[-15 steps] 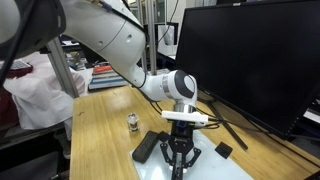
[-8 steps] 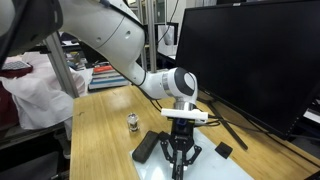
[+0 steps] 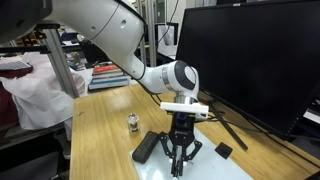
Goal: Pick up the marker on the table and write on the blank piece of paper
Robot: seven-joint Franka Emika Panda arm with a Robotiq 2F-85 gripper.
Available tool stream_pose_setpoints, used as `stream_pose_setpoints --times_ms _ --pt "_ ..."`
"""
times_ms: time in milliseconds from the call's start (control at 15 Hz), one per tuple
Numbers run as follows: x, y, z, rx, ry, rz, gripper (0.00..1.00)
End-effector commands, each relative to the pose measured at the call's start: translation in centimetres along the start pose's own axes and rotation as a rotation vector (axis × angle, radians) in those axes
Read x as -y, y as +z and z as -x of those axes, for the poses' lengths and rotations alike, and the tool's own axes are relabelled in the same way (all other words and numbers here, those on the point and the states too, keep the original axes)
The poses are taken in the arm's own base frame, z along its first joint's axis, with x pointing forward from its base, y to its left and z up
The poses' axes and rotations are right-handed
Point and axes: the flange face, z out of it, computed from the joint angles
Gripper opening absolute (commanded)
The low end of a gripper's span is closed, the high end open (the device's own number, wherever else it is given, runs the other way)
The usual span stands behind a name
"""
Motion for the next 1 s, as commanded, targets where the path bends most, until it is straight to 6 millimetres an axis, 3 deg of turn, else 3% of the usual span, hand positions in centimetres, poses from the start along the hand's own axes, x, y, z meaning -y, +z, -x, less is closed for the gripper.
stream_pose_setpoints --times_ms 0,933 --pt "0.5 0.0 1.6 0.031 0.001 -0.046 0.05" --pt "0.6 -1.0 3.0 0.077 0.059 -0.075 0.05"
